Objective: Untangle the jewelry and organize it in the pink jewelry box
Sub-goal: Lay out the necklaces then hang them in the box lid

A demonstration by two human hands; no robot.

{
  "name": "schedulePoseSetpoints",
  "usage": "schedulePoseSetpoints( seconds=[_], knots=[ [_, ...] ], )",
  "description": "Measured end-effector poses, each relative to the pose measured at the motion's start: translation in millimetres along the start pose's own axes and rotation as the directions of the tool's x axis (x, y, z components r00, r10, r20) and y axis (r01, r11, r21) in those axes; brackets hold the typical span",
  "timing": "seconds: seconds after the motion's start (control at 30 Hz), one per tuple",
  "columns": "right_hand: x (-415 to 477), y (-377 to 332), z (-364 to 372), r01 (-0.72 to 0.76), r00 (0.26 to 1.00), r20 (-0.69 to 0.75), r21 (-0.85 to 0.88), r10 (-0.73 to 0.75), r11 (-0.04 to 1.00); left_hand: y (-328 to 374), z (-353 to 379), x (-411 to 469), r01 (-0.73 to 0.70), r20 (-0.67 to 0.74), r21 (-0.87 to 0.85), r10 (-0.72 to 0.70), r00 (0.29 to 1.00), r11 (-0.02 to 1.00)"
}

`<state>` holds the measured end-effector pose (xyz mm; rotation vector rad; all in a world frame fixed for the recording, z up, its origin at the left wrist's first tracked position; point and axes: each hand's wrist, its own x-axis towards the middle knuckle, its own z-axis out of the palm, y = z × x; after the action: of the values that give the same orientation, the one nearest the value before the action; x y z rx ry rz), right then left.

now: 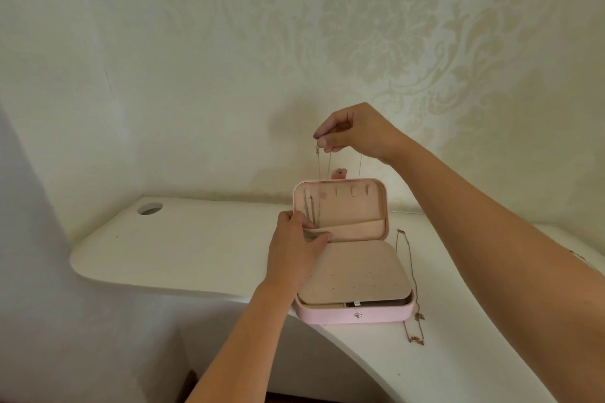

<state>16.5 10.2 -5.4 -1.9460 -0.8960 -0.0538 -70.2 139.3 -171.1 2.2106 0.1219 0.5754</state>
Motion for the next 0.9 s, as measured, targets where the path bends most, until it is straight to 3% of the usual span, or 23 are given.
schedulePoseSetpoints(
  seconds=[0.3, 0.6, 0.7, 0.9],
  knots=[
    [-18.7, 16.9, 18.5, -0.004, 1.000, -0.012, -0.146, 0.002, 0.989, -0.2, 0.3, 1.0, -0.027, -0.011, 0.013, 0.027, 1.000, 1.000],
    [-44.9, 32.6, 37.0, 0.151, 0.988, 0.081, -0.382, -0.129, 0.912, -2.6, 2.0, 1.4, -0.030, -0.021, 0.005, 0.030, 0.999, 1.000],
    [-44.6, 42.4, 46.1, 0.196, 0.978, 0.039, -0.510, -0.205, 0.838, -1.9, 1.9, 0.9, -0.035, -0.025, 0.006, 0.035, 0.999, 0.999],
    [-43.2, 52.3, 53.8, 0.164, 0.971, -0.050, -0.576, -0.234, 0.801, -1.9, 2.0, 0.2, -0.037, -0.028, 0.007, 0.037, 0.999, 0.999]
  ],
)
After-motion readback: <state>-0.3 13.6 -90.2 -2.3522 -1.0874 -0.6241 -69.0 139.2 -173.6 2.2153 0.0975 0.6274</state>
